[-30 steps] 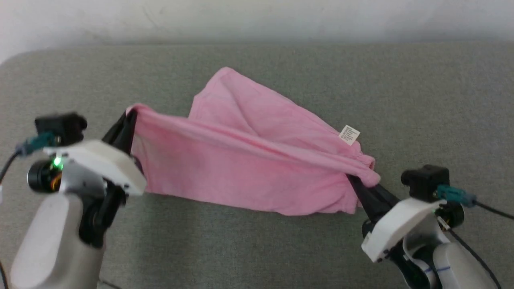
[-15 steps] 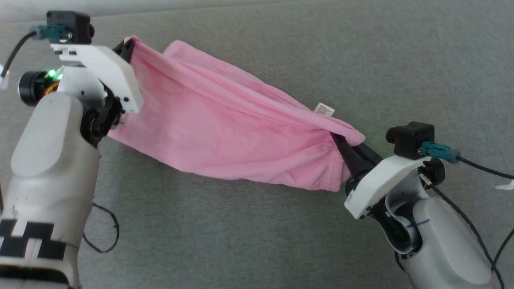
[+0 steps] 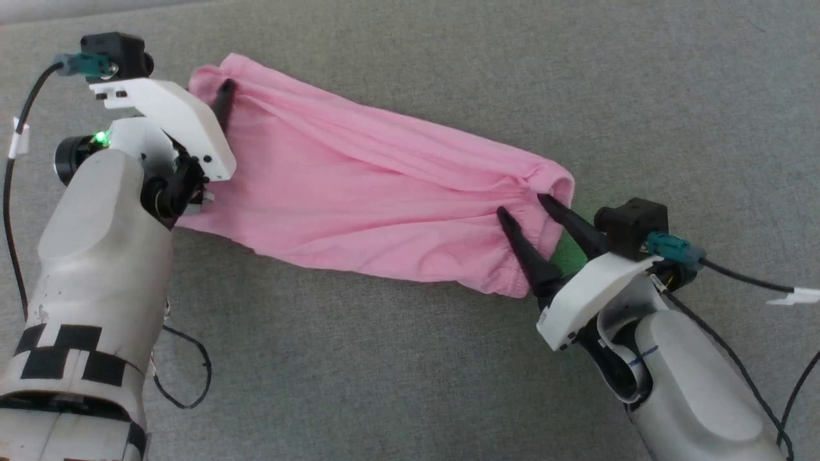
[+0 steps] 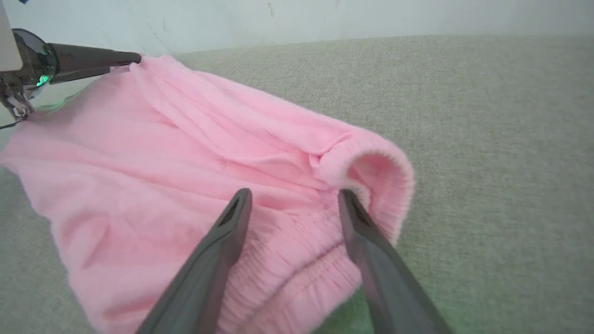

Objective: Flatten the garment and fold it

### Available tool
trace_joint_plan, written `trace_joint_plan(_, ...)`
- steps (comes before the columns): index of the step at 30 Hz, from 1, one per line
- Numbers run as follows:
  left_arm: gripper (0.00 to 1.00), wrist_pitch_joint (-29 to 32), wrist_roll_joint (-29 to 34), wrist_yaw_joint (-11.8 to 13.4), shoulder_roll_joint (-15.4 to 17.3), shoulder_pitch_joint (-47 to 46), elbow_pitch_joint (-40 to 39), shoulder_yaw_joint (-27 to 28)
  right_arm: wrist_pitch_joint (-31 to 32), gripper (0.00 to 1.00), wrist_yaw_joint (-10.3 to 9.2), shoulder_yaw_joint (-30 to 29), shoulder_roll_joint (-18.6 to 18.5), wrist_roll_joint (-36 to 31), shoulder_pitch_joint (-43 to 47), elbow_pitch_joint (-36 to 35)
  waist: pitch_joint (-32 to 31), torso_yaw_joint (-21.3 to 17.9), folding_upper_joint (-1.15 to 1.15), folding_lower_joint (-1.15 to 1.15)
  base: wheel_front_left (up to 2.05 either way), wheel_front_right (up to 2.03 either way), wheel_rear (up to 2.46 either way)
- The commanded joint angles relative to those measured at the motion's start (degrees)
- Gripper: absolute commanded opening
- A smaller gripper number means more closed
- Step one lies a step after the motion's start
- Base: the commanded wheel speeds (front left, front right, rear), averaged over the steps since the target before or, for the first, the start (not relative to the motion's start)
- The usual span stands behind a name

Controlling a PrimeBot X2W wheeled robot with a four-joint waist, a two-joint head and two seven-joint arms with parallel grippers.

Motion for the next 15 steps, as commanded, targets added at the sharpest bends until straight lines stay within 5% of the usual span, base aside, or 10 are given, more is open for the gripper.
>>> trace_joint_plan(1,1.0,-1.23,-0.69,-0.36,0.06,-0.16,0.15,-0.22,-1.1,1.0,-0.12,0.23,-0.37,-0.72,0.5,-0.3,-1.29,0.93,0.0,0.0,0.0,0.0,0.0)
trace_joint_plan(9,1.0,-6.11,-8.42,-0.45,2.21,4.26,-7.27,-3.61,-6.44,1.0,-0.12,-3.91,-2.37,-8.45,8.83,-9.57,-7.07,4.55,0.0,0.0,0.0,0.0,0.0)
trace_joint_plan(15,1.0,0.11,-8.11,-0.46,7.73,6.6,-11.43,-10.79,-3.82,1.0,-0.12,-9.59,-1.47,-14.46,15.18,-18.15,-9.18,5.46,0.0,0.0,0.0,0.0,0.0)
